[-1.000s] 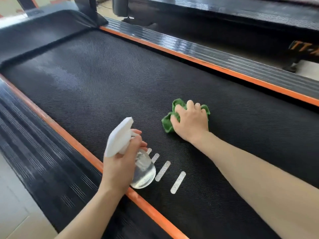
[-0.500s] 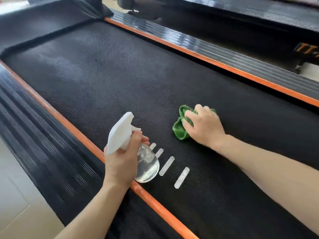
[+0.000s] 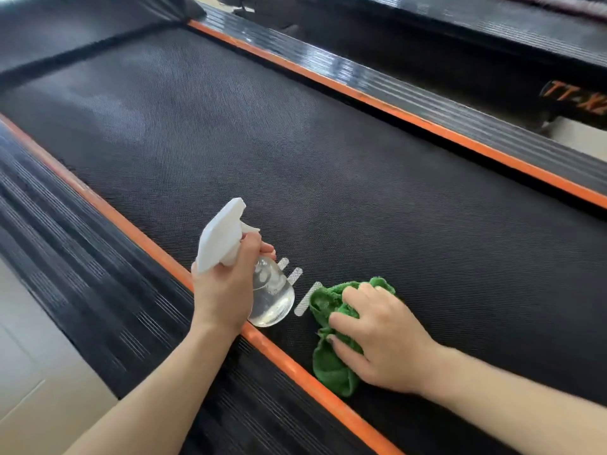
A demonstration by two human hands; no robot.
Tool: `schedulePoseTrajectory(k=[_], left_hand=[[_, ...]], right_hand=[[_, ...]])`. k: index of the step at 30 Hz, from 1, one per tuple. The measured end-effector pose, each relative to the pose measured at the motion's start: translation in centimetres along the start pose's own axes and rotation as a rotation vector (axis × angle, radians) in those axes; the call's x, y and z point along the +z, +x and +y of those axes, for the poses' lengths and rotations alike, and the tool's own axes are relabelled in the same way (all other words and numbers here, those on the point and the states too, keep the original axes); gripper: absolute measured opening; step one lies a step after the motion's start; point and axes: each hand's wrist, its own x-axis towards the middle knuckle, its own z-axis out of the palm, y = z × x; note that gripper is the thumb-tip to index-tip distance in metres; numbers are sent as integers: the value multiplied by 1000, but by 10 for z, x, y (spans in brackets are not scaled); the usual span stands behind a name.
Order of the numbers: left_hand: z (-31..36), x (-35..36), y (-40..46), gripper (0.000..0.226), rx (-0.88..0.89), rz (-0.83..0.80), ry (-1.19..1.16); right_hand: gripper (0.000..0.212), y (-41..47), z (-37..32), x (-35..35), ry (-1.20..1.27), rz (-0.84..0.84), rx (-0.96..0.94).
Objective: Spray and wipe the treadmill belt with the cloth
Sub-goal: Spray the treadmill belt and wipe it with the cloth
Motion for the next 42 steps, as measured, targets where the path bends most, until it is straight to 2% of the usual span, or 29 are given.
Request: schedulePoseTrajectory(k=[2,5,7,9,11,13,17,20,23,25,29,33,36,39,42], left_hand=[[-1,1,3,23,6,-17,-2],[-5,0,4,22,17,-22,1],[-6,0,5,23,24,-21,-16],[-5,0,4,24,20,-19,-20],[-5,0,2,24,12,-10,-29],[-4,1,1,24,13,-10,-33],[-8,0,0,20,-22,-3,-22],[-9,0,3,17,-40,-3,-39],[-10,2,3,17,-34,-11,-63],[-12,2,2,18,-26,-12,-65],[-14,3,7,25,-29,5,-64],[-14,2,6,22,-66,18,-69],[-12,1,6,18,-72,23,-80],[-13,0,4,25,-68,21,-66],[-13,2,1,30,-54,11,-101]], right_hand=[[26,29,39,8,-59,52,-23],[37,94,106,20,-192,209,329],[42,129,126,25,-233,194,548],[35,143,118,30,-252,187,636],[30,128,92,30,-219,205,576],[27,83,52,26,-123,190,405],[22,-29,-11,-1,26,-13,57],[22,-48,2,-19,-30,-120,-188],[24,-13,21,-16,-37,-137,-380],[26,32,38,0,-8,-51,-321],[27,166,72,44,-51,168,58],[33,240,62,61,-132,149,328],[31,205,48,52,-76,152,278],[25,112,24,37,39,121,159],[24,25,5,13,47,20,43]])
